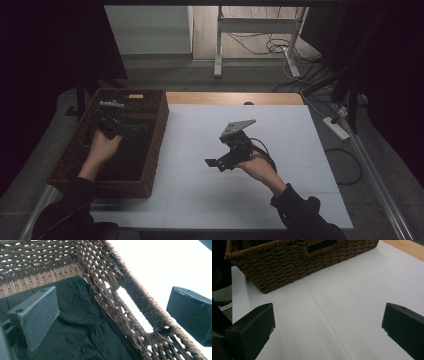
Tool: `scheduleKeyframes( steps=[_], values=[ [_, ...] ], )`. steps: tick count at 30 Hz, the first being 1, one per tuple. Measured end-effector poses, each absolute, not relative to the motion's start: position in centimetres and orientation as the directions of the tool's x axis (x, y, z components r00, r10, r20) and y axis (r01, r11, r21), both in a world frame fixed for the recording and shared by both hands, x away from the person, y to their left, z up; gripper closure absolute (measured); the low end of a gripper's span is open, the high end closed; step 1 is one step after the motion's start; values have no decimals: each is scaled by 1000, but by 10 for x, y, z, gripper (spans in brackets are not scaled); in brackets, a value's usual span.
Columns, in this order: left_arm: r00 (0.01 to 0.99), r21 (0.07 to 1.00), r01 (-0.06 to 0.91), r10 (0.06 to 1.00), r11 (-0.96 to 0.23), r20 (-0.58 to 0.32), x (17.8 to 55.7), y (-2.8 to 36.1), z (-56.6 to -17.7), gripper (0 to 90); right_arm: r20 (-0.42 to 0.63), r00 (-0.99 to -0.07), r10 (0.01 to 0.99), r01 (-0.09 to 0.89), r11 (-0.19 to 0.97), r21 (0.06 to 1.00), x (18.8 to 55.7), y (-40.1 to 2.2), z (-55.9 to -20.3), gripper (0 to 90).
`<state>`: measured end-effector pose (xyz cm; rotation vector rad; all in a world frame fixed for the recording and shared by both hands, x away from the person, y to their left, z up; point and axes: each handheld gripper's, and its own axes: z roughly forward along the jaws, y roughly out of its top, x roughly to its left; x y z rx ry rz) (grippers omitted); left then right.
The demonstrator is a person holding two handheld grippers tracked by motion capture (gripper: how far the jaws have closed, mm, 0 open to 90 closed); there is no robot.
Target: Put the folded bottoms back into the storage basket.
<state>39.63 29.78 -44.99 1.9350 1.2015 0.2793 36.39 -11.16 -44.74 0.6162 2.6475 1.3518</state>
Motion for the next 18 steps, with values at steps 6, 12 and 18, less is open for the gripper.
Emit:
scheduleKeyframes(
  steps=[6, 12, 18],
  values=[
    [552, 753, 616, 809, -231, -203, 383, 293, -450, 0, 83, -914, 398, 300, 525, 796, 362, -114, -448, 0],
    [552, 769, 595, 814, -232, -182, 368, 289, -450, 0, 91, -911, 403, 312, 526, 791, 361, -118, -449, 0],
    [544, 767, 604, 816, -218, -196, 358, 288, -454, 0, 77, -913, 400, 301, 535, 790, 359, -120, -448, 0]
  ],
)
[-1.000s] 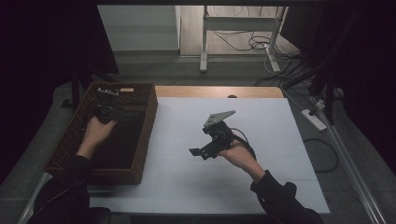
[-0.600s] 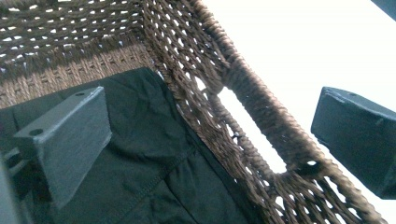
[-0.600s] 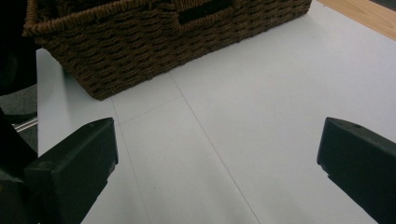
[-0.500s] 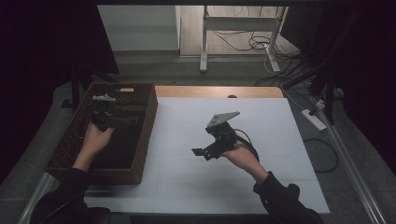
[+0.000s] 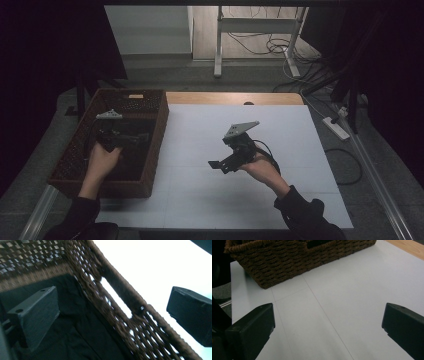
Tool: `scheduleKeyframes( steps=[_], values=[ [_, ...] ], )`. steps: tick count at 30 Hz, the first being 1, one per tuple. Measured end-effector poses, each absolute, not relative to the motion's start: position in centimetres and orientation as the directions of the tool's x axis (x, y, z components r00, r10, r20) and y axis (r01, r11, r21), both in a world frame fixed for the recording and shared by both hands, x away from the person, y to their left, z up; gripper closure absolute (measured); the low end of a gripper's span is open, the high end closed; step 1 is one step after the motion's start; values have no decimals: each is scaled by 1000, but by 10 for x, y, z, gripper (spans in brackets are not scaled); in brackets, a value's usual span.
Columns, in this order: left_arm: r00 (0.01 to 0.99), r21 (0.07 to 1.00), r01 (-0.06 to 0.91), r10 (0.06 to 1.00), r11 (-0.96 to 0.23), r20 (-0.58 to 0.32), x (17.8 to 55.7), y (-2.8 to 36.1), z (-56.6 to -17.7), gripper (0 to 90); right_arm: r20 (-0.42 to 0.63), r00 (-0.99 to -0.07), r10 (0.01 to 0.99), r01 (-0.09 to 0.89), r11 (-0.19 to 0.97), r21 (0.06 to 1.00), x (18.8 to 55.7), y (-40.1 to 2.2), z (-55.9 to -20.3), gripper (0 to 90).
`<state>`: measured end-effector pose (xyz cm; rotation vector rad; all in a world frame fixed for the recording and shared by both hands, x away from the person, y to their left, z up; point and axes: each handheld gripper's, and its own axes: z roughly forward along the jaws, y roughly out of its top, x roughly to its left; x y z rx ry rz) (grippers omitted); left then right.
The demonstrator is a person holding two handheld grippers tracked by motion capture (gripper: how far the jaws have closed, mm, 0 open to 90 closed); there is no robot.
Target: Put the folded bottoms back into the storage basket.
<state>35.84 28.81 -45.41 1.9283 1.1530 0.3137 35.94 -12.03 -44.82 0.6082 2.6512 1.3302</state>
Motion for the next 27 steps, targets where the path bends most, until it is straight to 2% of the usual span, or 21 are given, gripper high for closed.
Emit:
scheduleKeyframes(
  steps=[9, 27],
  values=[
    [555, 795, 565, 814, -220, -169, 334, 286, -445, 0, 88, -904, 419, 317, 517, 796, 356, -129, -449, 0],
    [543, 798, 559, 827, -224, -148, 294, 280, -430, 0, 93, -896, 435, 328, 506, 797, 343, -148, -454, 0]
  ],
)
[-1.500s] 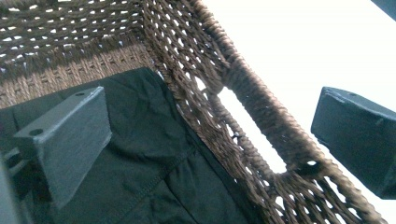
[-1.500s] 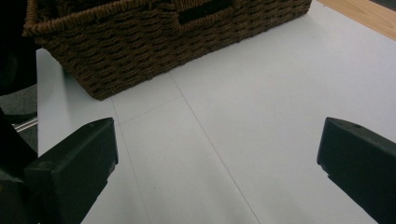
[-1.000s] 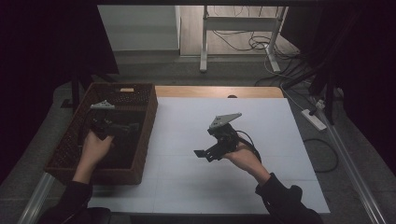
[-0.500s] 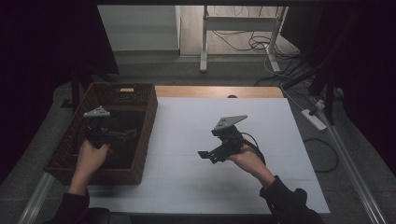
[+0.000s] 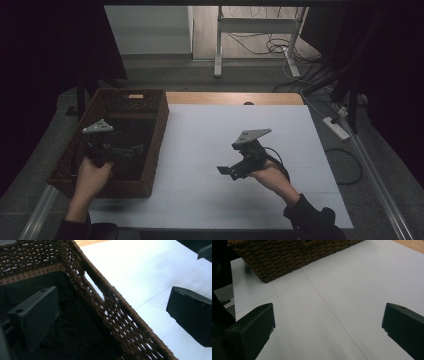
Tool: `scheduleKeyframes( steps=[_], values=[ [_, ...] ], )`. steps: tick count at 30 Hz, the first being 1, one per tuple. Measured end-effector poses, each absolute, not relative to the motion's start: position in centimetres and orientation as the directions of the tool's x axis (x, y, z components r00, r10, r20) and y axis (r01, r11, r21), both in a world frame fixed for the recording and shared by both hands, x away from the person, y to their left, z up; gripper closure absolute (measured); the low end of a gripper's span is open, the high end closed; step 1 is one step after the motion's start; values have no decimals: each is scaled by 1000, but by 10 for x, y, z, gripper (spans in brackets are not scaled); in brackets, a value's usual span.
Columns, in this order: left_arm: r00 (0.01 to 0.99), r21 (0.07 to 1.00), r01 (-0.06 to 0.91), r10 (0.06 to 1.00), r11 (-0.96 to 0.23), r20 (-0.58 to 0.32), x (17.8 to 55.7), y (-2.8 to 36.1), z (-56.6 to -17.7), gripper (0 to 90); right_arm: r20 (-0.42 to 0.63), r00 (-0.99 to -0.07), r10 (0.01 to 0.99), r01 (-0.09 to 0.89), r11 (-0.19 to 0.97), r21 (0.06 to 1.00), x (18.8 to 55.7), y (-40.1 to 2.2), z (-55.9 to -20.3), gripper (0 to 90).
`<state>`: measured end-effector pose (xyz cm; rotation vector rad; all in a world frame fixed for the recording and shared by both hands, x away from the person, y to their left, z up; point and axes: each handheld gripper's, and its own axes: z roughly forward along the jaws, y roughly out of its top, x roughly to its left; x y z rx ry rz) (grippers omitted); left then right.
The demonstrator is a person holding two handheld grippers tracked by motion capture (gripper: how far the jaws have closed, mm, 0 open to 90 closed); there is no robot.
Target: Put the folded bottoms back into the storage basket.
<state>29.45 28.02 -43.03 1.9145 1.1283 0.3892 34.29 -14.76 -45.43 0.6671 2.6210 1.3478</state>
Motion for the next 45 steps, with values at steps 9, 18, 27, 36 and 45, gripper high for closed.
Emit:
scheduleKeyframes(
  steps=[9, 18, 27, 36, 45],
  values=[
    [551, 789, 566, 822, -240, -145, 277, 273, -431, 0, 105, -891, 443, 342, 501, 795, 335, -158, -458, 0],
    [559, 792, 563, 815, -235, -156, 260, 269, -438, 0, 100, -882, 461, 349, 495, 796, 326, -175, -461, 0],
    [551, 796, 562, 819, -223, -159, 244, 267, -444, 0, 117, -863, 492, 379, 476, 794, 317, -191, -464, 0],
    [540, 796, 562, 829, -227, -145, 229, 269, -448, 0, 104, -853, 511, 387, 487, 783, 309, -201, -466, 0],
    [529, 797, 562, 837, -221, -141, 217, 271, -452, 0, 96, -841, 533, 396, 484, 780, 301, -213, -468, 0]
  ],
)
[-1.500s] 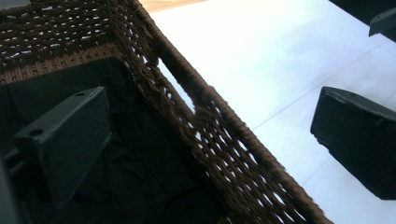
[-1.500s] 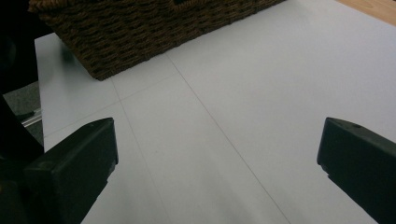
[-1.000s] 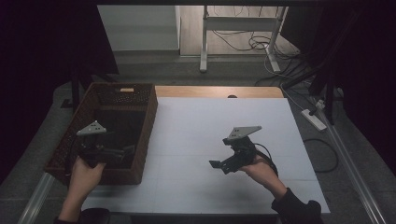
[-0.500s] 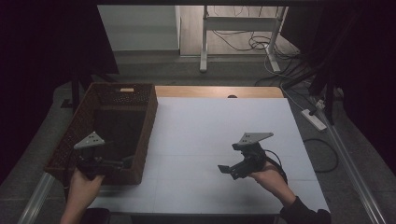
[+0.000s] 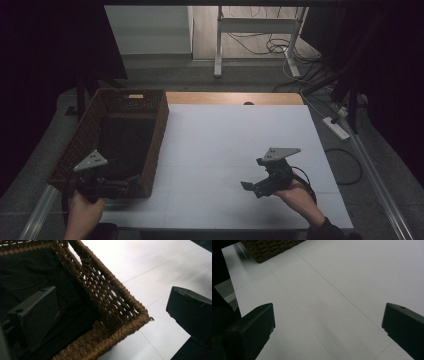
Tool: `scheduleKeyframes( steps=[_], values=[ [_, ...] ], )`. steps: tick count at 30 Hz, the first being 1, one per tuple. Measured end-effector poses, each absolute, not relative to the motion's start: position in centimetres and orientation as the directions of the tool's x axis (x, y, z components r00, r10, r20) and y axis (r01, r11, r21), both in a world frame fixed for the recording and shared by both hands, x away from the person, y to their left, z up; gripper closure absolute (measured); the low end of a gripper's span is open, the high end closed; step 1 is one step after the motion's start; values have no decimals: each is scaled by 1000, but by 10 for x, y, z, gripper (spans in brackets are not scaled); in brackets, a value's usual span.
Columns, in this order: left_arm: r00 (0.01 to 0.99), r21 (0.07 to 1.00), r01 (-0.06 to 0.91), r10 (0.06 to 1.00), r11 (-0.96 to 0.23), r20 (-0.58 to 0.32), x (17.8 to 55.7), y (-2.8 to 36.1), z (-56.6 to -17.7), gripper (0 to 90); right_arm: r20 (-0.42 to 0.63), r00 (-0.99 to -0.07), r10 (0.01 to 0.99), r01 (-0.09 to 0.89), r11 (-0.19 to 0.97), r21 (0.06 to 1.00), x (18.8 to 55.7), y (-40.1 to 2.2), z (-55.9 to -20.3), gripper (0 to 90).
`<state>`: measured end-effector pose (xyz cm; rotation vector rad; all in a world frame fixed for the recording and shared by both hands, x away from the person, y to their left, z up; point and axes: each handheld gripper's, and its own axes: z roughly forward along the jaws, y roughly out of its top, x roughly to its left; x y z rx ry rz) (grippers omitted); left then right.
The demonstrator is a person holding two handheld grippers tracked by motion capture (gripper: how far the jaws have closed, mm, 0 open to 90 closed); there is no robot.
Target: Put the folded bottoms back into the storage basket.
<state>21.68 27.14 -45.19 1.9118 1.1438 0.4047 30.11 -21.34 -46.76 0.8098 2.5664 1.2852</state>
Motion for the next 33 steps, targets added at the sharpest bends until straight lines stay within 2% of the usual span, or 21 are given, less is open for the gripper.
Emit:
scheduleKeyframes(
  steps=[33],
  values=[
    [497, 802, 572, 851, -171, -173, 196, 284, -470, 0, 75, -765, 639, 425, 414, 805, 272, -265, -469, 0]
  ],
)
